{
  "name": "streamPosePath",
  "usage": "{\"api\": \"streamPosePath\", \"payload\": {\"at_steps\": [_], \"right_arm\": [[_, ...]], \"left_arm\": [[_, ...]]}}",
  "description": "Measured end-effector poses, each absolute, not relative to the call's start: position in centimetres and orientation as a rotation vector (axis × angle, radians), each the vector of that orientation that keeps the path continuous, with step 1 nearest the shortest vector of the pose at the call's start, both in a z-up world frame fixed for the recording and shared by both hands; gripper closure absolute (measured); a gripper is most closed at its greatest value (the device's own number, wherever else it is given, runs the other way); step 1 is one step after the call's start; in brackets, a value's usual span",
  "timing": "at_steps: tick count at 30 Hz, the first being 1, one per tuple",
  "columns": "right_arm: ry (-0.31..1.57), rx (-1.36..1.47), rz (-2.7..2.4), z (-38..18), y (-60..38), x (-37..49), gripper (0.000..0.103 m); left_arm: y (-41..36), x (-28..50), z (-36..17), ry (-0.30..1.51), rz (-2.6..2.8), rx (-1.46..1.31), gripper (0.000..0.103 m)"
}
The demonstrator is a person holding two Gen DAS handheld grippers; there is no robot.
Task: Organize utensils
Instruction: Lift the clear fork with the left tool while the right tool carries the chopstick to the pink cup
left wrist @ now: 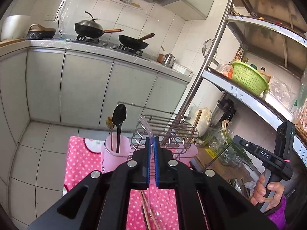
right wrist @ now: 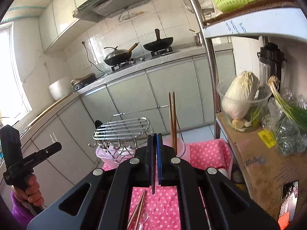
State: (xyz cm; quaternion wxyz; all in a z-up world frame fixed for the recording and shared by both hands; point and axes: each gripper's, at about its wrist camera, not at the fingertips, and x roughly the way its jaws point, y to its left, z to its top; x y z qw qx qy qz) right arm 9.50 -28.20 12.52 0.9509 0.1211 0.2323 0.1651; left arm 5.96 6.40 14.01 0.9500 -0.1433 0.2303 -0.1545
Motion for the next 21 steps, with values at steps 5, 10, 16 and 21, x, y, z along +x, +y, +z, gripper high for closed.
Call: {"api": "streamPosePath", "payload": {"at_steps": [5,10,16,21], "right_arm": [[0.399,0.220,0.314,15.9,-28.8,10.4,0.099],[0.356,0.182,0.291,18.3,-28.8,11.9,0.099],[0.365,0.115,0.267,19.0,-27.9,14.6,0.099],[0.444,0.094,0.267,17.0,-27.2,17.4,0.099]], "left_arm": [[6.4,6.5,17.4,0.407,-0.304,-0.265,0.100],[6.7,7.7,20.1,0.355,-0.284,-0.256,0.100],[7.3,10.0,21.4,0.327,-0.235,-0.257,0.100],[8.0,12.2,21.2,0.304,-0.164,-0.221,0.100]]}}
